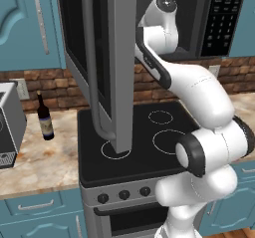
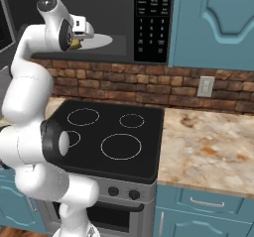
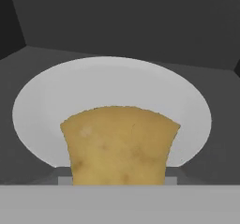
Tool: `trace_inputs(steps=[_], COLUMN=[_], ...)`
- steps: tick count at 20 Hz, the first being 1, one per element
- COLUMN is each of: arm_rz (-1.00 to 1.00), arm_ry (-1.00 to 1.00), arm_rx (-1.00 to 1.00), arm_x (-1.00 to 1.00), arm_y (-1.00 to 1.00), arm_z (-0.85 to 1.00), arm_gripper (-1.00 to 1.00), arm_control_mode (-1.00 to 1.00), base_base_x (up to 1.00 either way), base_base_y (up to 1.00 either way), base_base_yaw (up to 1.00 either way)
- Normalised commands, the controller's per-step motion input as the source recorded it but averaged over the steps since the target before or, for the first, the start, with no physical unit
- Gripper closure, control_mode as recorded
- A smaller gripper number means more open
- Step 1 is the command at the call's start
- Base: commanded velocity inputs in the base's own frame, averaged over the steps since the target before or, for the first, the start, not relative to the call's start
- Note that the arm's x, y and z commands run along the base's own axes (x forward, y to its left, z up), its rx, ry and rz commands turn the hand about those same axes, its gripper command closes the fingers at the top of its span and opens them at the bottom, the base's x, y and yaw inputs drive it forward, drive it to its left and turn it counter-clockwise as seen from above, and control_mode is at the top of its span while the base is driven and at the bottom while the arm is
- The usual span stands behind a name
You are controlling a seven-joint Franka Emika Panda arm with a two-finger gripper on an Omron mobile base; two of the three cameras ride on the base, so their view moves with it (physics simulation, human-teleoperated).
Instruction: Place the sponge inside the microwave to prepare for sanitizing.
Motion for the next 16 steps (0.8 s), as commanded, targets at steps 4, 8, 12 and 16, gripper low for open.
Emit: trace_inputs(steps=[4, 8, 12, 16], arm_rz=[0.00, 0.00, 0.00, 0.00], arm_ry=[0.09, 0.10, 0.05, 0.01], arm_rx=[0.00, 0.00, 0.00, 0.00], arm_x=[0.56, 0.60, 0.67, 0.62], arm_y=[0.26, 0.28, 0.18, 0.03], arm_z=[-0.06, -0.05, -0.02, -0.08], arm_gripper=[1.00, 1.00, 1.00, 1.00], arm_control_mode=[-1.00, -1.00, -1.00, -1.00], base_base_x=[0.00, 0.00, 0.00, 0.00], base_base_y=[0.00, 0.00, 0.00, 0.00], base_base_yaw=[0.00, 0.00, 0.00, 0.00])
